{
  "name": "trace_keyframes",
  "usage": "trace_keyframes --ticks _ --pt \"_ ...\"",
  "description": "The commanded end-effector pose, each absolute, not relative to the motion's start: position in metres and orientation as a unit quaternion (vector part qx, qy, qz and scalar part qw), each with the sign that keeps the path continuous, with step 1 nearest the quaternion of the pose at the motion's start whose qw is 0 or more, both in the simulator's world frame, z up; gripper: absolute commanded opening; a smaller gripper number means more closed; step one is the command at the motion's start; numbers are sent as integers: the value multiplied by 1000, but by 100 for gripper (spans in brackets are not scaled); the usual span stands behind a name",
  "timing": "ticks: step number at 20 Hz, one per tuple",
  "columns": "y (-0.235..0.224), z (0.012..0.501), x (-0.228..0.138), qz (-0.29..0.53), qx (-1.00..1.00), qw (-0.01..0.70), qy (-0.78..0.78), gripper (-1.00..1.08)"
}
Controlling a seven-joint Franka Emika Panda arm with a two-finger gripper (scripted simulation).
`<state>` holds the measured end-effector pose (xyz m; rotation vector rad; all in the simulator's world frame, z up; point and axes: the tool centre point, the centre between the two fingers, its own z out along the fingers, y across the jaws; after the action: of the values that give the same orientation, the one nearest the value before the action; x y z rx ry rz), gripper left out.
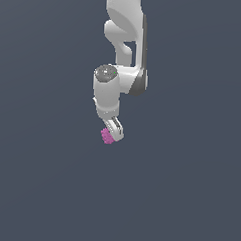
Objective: Pick up the object and move it to a goal position.
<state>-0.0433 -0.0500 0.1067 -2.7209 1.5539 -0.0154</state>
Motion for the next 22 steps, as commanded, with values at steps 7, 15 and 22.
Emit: trace_keyframes --ticks 7,15,22 --pt "-70 159 -64 -1 -868 2 496 -100" --pt "-79 180 -70 0 -868 0 496 -100" --pt "-80 187 -71 0 -868 0 496 -100"
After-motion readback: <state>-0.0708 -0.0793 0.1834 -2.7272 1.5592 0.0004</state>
